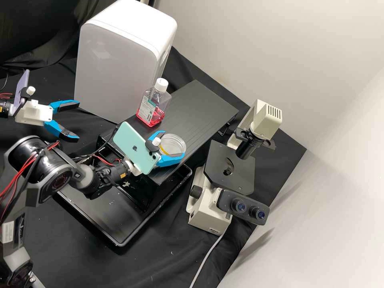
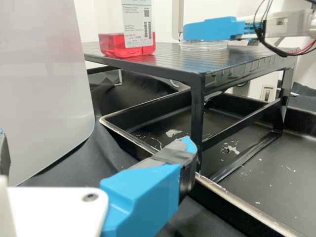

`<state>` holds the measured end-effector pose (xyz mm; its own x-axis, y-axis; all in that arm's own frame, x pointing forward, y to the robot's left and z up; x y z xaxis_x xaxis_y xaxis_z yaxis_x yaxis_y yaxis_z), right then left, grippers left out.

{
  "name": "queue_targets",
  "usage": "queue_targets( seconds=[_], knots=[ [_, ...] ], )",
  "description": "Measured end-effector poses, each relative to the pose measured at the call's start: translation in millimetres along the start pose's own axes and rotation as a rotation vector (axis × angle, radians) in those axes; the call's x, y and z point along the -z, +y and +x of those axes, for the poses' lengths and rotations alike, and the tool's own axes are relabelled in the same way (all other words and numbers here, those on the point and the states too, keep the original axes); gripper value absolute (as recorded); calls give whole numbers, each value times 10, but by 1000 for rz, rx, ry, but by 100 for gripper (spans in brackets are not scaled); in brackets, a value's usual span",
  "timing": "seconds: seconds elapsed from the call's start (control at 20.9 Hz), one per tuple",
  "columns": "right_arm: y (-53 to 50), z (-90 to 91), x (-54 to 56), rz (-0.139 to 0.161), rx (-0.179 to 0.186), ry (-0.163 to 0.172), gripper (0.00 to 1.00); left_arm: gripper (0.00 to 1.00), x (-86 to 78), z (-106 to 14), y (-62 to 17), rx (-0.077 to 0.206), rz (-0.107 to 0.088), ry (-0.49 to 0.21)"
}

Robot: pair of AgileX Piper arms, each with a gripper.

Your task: Remove the lid from the petri dish

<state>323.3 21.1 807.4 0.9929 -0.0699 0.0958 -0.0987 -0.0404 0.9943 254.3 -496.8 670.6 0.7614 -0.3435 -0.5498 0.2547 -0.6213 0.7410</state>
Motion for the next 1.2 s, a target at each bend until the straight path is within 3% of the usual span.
queue_targets(
  seconds=[0.48,0.76,1.2],
  knots=[
    [100,-242,5,6,-4,-5,0,100,0,0,0,0,0,0],
    [95,-357,-21,-11,17,-1,0,100,0,0,0,0,0,0],
    [101,-433,-28,-8,17,4,0,100,0,0,0,0,0,0]
  ],
)
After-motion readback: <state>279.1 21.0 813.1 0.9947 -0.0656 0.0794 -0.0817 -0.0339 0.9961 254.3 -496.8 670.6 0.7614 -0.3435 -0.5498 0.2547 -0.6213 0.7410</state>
